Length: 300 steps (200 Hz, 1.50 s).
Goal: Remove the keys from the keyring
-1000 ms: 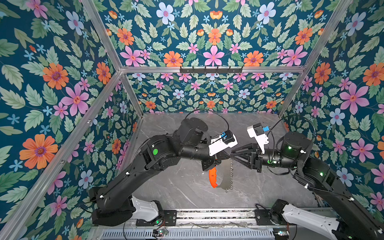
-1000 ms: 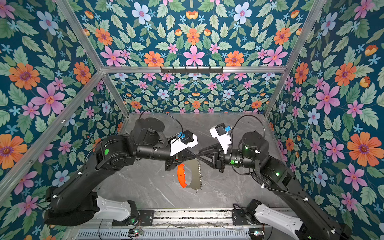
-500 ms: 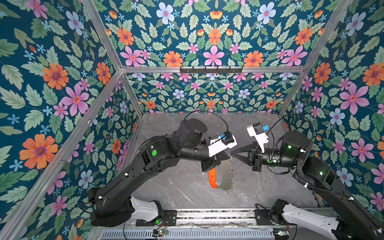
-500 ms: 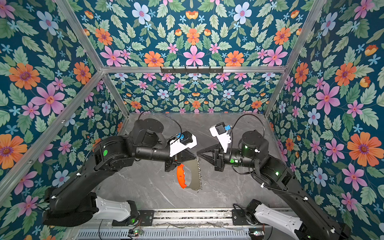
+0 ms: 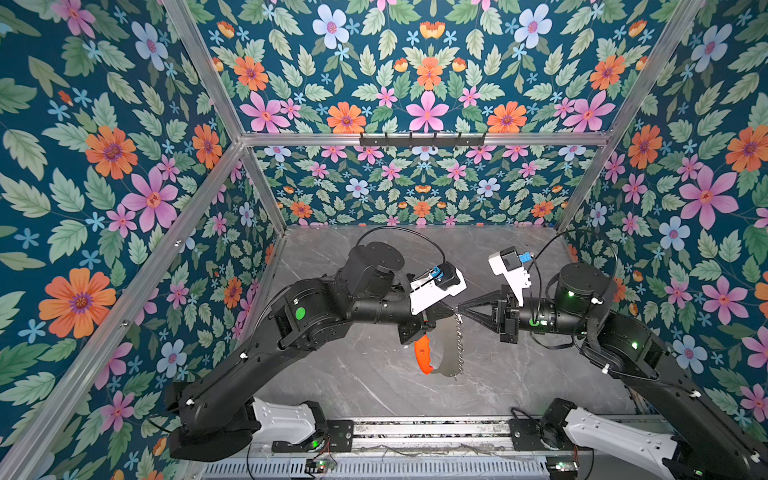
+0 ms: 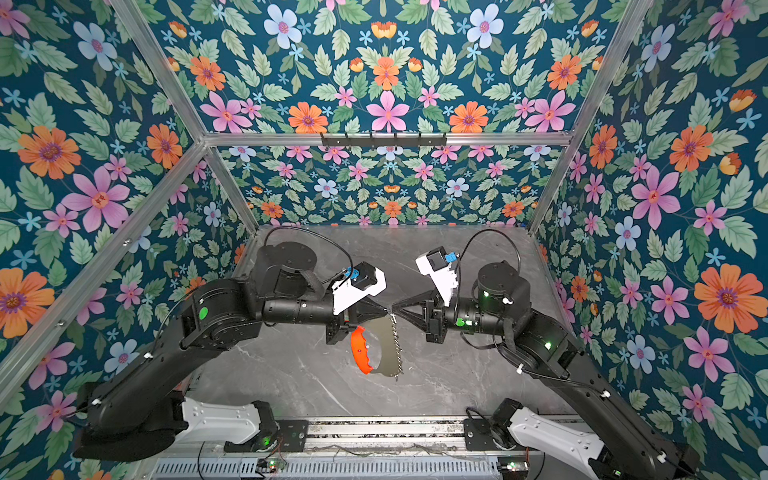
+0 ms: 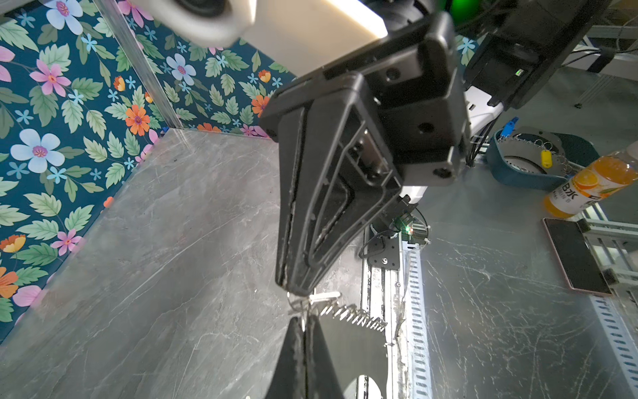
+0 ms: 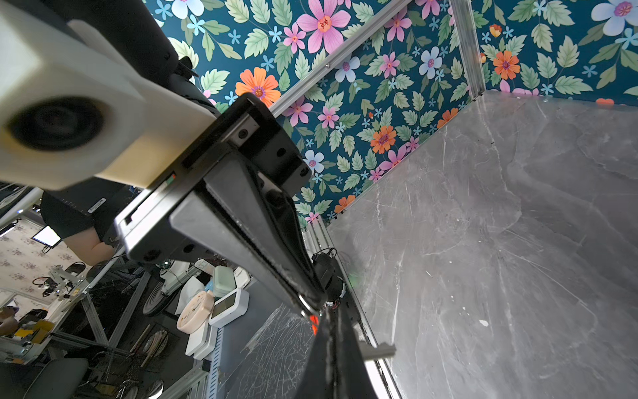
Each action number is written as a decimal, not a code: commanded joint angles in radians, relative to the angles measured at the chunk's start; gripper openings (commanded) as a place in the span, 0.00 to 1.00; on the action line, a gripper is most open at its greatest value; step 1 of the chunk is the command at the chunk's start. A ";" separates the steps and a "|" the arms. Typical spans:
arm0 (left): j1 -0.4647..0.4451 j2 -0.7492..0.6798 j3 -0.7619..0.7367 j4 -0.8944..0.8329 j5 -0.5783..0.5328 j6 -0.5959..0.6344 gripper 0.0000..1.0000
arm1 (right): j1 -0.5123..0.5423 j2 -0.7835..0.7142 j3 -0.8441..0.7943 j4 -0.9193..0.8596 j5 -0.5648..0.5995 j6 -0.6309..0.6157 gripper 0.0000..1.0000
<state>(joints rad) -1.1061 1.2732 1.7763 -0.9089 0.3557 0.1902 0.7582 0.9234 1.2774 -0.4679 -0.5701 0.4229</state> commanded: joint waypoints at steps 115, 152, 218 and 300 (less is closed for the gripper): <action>0.000 0.018 0.018 0.075 0.035 0.015 0.00 | -0.001 -0.021 0.080 -0.016 -0.067 -0.133 0.28; 0.000 0.015 0.019 0.070 0.071 0.019 0.00 | 0.000 0.007 0.081 -0.007 -0.104 -0.140 0.22; -0.001 0.006 0.018 0.071 0.081 0.021 0.00 | -0.002 0.000 0.052 0.010 -0.132 -0.124 0.18; -0.001 0.002 0.018 0.080 0.085 0.014 0.00 | -0.001 -0.003 0.033 0.032 -0.130 -0.109 0.12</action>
<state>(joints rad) -1.1072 1.2778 1.7920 -0.8833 0.4343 0.2077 0.7563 0.9165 1.3109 -0.4595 -0.6815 0.3031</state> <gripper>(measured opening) 0.054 0.110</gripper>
